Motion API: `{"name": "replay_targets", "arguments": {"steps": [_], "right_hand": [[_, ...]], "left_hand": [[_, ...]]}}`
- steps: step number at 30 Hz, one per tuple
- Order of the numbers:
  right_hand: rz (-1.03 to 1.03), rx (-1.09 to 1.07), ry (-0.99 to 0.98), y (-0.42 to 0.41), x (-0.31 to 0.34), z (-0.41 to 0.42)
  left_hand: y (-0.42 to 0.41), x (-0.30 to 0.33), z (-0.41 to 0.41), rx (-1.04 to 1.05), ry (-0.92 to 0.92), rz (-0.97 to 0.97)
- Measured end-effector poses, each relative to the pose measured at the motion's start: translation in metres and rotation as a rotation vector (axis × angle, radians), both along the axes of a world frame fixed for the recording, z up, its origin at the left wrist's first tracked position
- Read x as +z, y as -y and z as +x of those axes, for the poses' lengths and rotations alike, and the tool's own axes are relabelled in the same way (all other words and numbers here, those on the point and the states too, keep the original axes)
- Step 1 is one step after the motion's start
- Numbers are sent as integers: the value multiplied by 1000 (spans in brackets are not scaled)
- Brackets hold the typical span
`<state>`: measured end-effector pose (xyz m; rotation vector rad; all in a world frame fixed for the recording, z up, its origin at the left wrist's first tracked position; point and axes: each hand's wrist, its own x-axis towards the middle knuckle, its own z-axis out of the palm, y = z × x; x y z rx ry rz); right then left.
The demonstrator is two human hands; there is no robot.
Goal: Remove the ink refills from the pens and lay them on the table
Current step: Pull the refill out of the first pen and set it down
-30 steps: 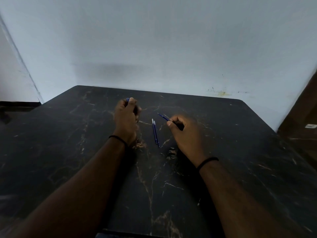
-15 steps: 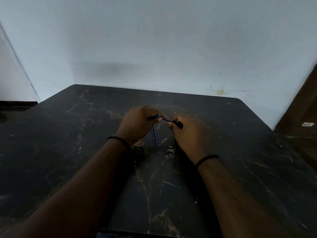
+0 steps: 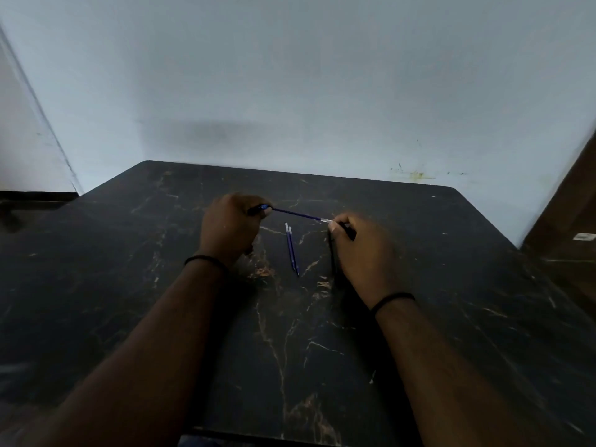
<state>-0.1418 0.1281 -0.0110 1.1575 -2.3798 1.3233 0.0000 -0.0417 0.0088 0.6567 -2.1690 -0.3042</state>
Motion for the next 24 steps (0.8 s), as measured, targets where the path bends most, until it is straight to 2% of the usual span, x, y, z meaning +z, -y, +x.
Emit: {"name": "replay_targets", "arguments": {"steps": [4, 11, 15, 20, 22, 24], "right_hand": [[-111, -13, 176, 0, -1, 1], [-112, -18, 237, 2, -2, 3], [-154, 11, 332, 5, -4, 6], [-469, 48, 594, 7, 1, 4], [-501, 82, 608, 8, 1, 3], [-449, 88, 533, 9, -1, 3]], "left_hand": [[-1, 0, -2, 6, 61, 26], [-18, -1, -9, 52, 81, 111], [-34, -5, -21, -151, 68, 186], [-41, -10, -29, -353, 49, 294], [-40, -10, -27, -386, 76, 296], [-37, -8, -25, -360, 42, 303]]}}
